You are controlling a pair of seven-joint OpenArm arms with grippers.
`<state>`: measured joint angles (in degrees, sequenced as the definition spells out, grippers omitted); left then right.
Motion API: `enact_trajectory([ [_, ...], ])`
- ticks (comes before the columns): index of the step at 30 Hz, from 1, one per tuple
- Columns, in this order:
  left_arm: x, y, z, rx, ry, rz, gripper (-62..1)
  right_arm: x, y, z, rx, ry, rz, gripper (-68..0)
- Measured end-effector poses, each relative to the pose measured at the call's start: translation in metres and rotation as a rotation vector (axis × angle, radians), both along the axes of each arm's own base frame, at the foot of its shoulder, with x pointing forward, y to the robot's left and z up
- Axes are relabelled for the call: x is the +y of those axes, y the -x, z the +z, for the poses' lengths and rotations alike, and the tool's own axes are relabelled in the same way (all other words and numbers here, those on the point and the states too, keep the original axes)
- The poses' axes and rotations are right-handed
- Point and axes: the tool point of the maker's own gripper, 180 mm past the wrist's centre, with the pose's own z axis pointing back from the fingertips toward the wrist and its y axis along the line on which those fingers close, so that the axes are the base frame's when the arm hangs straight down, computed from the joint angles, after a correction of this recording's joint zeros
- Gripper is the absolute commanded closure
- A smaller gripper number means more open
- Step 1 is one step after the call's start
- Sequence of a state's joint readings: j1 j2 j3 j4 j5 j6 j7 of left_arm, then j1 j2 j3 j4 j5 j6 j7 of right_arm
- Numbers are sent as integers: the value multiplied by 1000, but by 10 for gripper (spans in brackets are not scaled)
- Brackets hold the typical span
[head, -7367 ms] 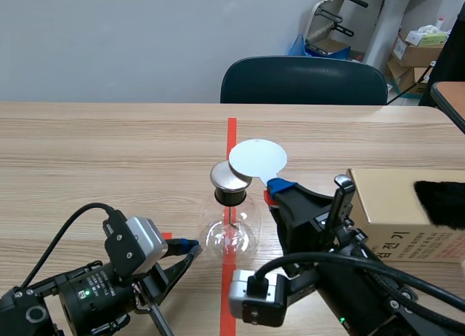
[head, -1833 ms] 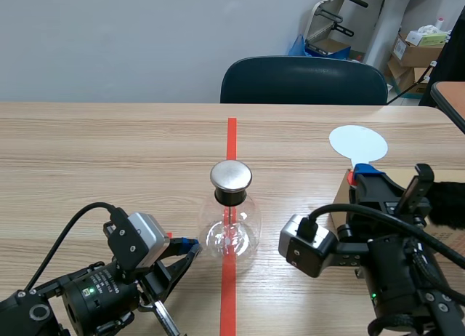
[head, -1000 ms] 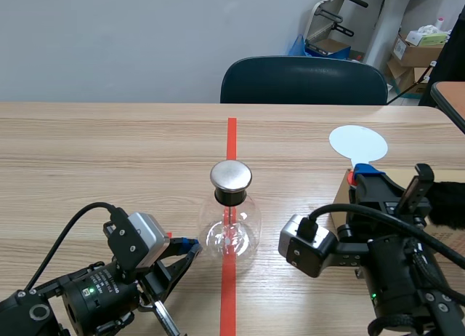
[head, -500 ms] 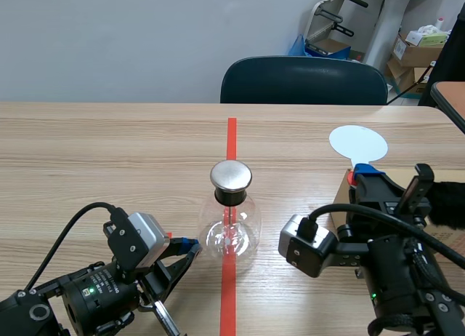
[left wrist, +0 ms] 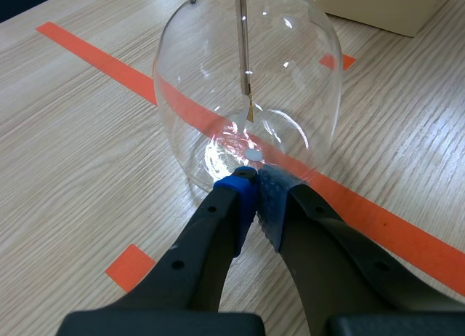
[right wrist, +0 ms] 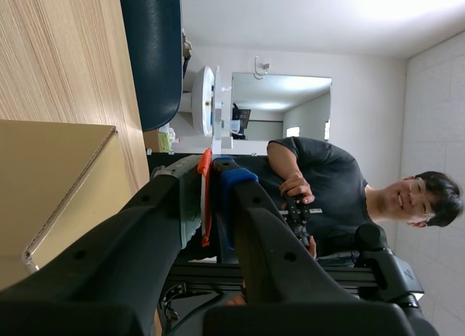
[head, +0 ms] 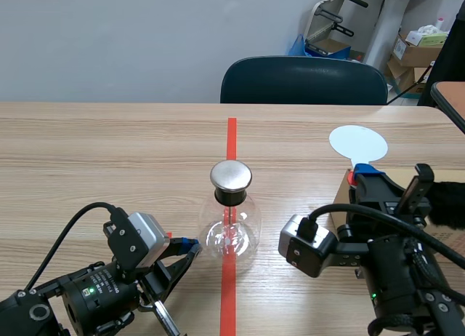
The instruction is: Do the electroscope experiment
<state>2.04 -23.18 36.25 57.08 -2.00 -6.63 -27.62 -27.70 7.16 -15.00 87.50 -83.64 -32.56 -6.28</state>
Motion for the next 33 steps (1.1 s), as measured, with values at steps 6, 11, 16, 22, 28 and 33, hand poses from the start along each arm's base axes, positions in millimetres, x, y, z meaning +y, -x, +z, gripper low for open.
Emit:
enact_trajectory([
  [6,0,0,0,0,0,0,-25,0,0,0,0,0,0,-9],
  [11,0,0,0,0,0,0,-25,1,0,0,0,0,3,-8],
  [16,0,0,0,0,0,0,-25,8,1,0,2,1,46,-8],
  [22,0,0,0,0,0,0,-25,42,8,-2,12,7,241,-8],
  [28,0,0,0,-2,-5,-5,-25,79,25,-5,24,14,464,-8],
  [33,0,0,0,-2,-5,-5,-25,98,38,-6,30,18,592,-8],
])
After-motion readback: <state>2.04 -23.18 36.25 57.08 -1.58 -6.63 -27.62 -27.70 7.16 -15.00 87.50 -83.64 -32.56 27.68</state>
